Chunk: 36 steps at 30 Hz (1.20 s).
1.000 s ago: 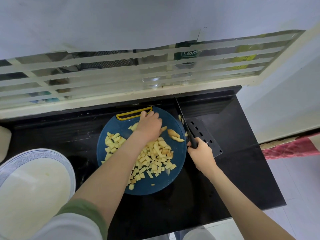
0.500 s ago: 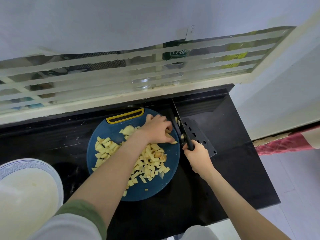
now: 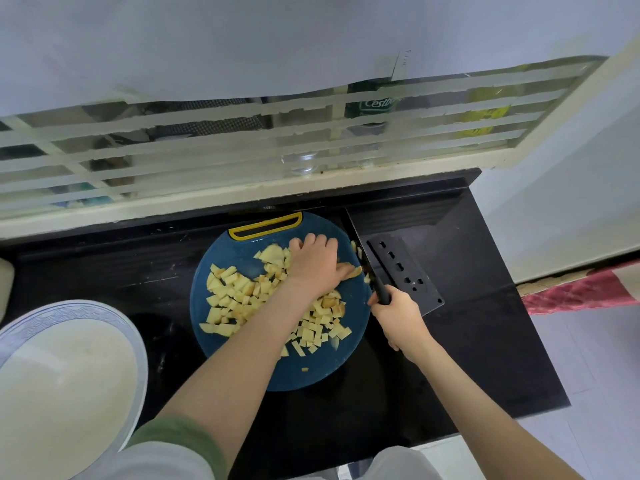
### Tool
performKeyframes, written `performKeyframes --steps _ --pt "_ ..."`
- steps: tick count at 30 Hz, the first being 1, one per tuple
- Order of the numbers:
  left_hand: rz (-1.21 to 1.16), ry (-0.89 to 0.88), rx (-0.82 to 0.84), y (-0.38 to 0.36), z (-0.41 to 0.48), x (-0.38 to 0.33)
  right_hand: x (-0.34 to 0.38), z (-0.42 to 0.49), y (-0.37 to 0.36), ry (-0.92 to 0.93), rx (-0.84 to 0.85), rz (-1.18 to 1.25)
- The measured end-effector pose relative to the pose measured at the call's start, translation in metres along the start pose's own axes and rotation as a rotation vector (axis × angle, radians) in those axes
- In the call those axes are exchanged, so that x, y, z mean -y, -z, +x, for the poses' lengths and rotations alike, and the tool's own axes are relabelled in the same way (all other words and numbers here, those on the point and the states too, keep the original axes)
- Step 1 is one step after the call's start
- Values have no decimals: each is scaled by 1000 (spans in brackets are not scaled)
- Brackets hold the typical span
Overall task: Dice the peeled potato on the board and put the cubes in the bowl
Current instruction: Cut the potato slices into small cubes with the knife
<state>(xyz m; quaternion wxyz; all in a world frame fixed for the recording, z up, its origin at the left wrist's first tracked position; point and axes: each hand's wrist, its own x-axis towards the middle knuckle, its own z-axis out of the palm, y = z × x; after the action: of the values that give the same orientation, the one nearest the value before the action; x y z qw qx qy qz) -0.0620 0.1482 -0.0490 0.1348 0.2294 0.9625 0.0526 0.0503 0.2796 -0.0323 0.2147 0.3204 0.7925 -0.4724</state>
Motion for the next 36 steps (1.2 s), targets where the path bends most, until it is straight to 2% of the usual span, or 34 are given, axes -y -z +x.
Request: performKeyframes --steps 9,16,19,27,34,36 --pt "-19 29 2 -4 -13 10 0 -6 -17 12 30 -17" --pt "-84 19 -1 -3 -12 15 3 -8 -13 4 -15 70" --pt "-113 26 -6 -2 -13 16 6 -10 -13 -2 33 88" --pt "-138 36 -23 -5 -14 12 4 -4 -18 0 95 -92" --pt "-128 -30 -4 -7 -14 13 12 11 -28 -18 15 -214" --pt "-137 -38 0 -8 -16 13 19 17 -32 -20 17 -173"
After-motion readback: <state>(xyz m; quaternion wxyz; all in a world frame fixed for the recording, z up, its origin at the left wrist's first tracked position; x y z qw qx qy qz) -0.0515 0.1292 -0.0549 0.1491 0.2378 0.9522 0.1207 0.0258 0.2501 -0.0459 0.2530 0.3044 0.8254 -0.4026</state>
